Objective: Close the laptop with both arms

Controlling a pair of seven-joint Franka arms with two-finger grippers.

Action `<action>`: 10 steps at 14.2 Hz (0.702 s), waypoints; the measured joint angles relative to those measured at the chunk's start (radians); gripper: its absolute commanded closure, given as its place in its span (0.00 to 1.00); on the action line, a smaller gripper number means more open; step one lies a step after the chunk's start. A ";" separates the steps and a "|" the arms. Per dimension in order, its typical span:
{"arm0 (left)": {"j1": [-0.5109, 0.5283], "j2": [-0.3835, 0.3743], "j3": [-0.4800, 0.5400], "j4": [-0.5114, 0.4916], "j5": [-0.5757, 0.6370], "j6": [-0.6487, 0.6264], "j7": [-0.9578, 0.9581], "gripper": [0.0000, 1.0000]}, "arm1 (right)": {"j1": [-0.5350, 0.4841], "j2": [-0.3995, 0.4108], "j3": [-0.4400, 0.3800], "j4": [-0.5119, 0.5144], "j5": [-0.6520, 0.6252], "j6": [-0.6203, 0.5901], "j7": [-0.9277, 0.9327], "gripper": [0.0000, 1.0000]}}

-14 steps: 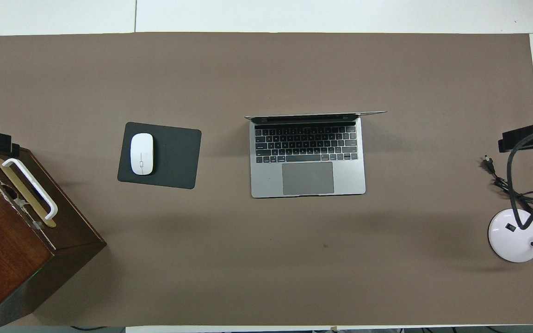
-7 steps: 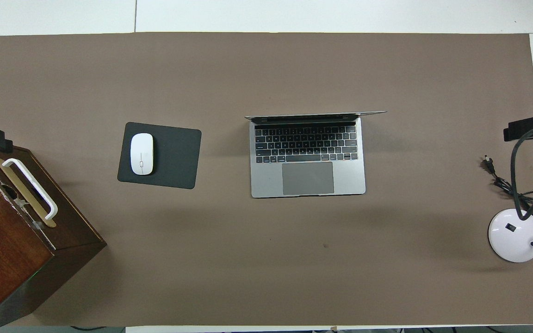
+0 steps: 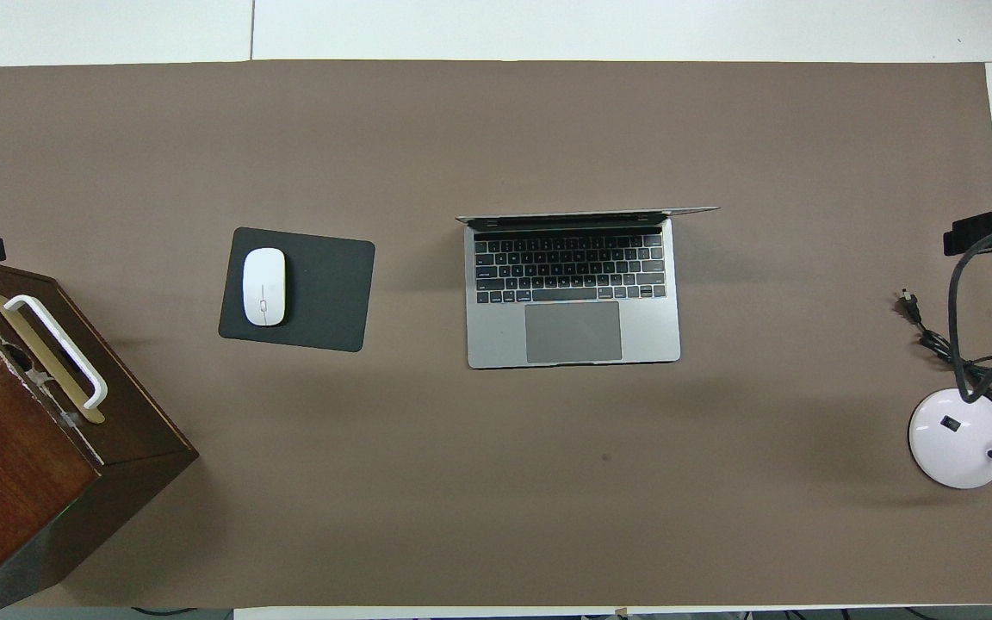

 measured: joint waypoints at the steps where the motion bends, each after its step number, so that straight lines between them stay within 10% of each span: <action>1: -0.004 0.000 -0.001 -0.001 0.000 0.009 -0.018 1.00 | 0.000 0.001 0.000 0.000 0.000 0.011 0.000 1.00; 10: -0.007 0.017 0.007 -0.022 -0.094 0.157 -0.002 1.00 | 0.000 0.022 0.000 -0.007 0.000 0.119 -0.042 1.00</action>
